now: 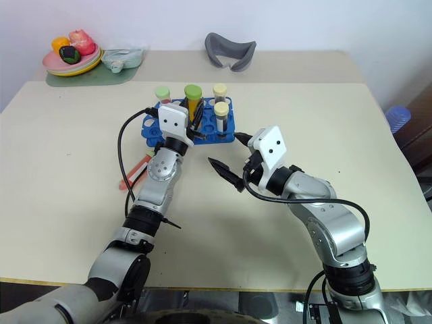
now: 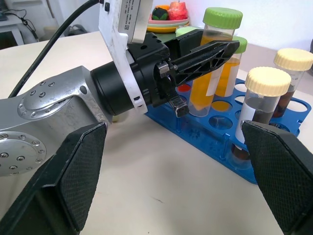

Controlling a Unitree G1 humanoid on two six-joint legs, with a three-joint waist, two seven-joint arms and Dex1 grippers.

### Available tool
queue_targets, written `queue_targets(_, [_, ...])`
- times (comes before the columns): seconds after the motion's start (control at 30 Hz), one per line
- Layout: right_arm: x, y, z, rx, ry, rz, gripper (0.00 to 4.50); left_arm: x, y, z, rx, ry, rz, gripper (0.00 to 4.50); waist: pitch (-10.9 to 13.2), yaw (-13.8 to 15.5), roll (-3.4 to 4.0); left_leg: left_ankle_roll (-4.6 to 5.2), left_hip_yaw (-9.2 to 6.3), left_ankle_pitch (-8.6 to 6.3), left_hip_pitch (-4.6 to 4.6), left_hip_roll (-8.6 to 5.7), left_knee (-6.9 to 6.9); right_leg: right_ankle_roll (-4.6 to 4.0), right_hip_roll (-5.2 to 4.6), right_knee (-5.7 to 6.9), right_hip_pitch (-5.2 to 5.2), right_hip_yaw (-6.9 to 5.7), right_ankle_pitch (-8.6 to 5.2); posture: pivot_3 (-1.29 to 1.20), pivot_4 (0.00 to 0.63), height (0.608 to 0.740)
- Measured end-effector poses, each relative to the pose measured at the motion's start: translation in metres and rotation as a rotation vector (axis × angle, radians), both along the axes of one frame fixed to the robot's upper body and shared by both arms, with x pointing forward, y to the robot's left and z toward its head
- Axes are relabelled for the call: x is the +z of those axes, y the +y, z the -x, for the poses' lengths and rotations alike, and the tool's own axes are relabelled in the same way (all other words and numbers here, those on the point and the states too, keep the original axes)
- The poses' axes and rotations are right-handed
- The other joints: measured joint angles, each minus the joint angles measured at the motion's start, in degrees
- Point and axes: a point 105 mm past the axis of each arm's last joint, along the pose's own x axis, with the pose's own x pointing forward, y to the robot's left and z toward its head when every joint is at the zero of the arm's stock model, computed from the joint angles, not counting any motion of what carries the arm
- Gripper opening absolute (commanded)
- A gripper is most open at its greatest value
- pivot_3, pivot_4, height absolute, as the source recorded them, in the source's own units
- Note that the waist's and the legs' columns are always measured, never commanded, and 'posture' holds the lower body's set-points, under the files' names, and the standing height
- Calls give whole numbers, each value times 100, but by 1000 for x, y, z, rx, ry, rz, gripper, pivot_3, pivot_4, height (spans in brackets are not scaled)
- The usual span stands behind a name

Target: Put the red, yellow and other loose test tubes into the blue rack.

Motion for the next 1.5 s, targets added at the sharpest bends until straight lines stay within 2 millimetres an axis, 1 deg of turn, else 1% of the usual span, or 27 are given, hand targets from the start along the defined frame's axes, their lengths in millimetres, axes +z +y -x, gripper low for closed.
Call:
queue_targets(0.13, [0,0,0,2,0,0,4500,-9,2,-2,17,28,-15,819,0,-7,0,0,0,0,0,0,-2,0,0,0,-2,0,0,0,150,740])
queue_targets(0.33, [0,1,1,7,1,0,4500,-11,3,-1,21,30,-22,819,0,-6,0,0,0,0,0,0,-2,0,0,0,-2,0,0,0,150,740])
queue_targets(0.4, [0,1,1,8,1,-1,4500,-14,2,-1,15,40,-18,1888,0,-4,0,0,0,0,0,0,-2,0,1,0,-2,0,0,0,150,740])
queue_targets(0.47, [0,1,1,8,1,-2,4500,-16,2,0,10,47,-11,2794,0,-2,0,0,0,0,0,0,-2,0,0,0,-2,0,0,0,150,740])
queue_targets(0.57, [0,1,1,8,1,-2,4500,-16,2,0,6,49,-5,4353,0,0,0,0,0,0,0,0,-2,0,0,0,-1,0,0,0,150,740])
queue_targets(0.6, [0,1,1,8,1,-3,4500,-15,2,0,6,52,-6,4447,0,1,0,0,0,0,-1,0,-2,0,0,0,-2,0,0,0,150,740])
queue_targets(0.67, [0,1,1,8,1,-3,4500,-13,4,0,4,52,-4,4447,0,0,0,0,0,0,-1,0,-2,0,0,0,-2,0,0,0,150,740])
queue_targets(0.77, [0,1,1,8,1,-3,4500,5,14,8,-3,14,29,4447,0,-11,0,0,-1,0,0,1,-4,0,1,1,-3,0,0,0,150,740])
queue_targets(0.9, [0,1,1,7,0,0,4500,39,47,24,15,-40,17,4447,0,-30,0,-1,-1,0,1,4,-4,0,4,4,-4,1,0,0,150,740])
queue_targets(1.0, [0,-1,1,7,-1,9,4500,59,70,37,3,17,-68,4447,0,-26,1,0,-2,0,1,4,-4,0,3,4,-1,0,0,0,150,740])
queue_targets(1.03, [0,-2,1,9,-1,12,4500,61,77,40,6,75,-111,4447,0,-22,1,0,-3,0,2,4,-3,0,3,5,1,-1,0,0,150,740])
queue_targets(1.1, [0,-3,1,13,-2,21,4500,53,94,42,32,238,-218,4447,0,-34,3,0,-3,0,3,3,-4,0,3,4,2,-1,-1,0,150,740])
queue_targets(1.17, [-1,-3,0,17,3,24,4500,35,112,43,89,481,-314,4447,4,-54,-5,0,-8,0,3,5,-3,-1,6,7,1,-4,-1,0,150,740])
queue_targets(1.23, [-2,-3,-1,24,10,25,4500,24,126,50,144,643,-449,4447,8,-104,-10,0,-10,0,2,4,-5,1,5,6,1,-4,-3,0,150,740])
queue_targets(1.27, [-2,-3,-2,28,12,26,4500,19,128,55,144,724,-509,4447,11,-122,-16,0,-11,0,1,4,-7,1,5,4,1,-4,-3,0,150,740])
queue_targets(1.33, [-1,-1,-4,42,8,25,4500,15,120,64,83,838,-527,4447,11,-127,-14,0,-9,0,1,3,-7,2,3,3,2,-5,-3,0,150,740])
queue_targets(1.4, [1,3,-5,70,1,24,4500,3,110,73,-13,991,-548,4447,12,-147,-15,-1,-10,0,3,4,-6,1,5,7,1,-6,-3,0,150,740])
queue_targets(1.5, [1,6,-7,92,-1,24,4500,-12,116,72,-35,1157,-556,4447,12,-182,-15,-1,-10,1,4,6,-7,0,9,13,-5,-4,-3,0,150,740])
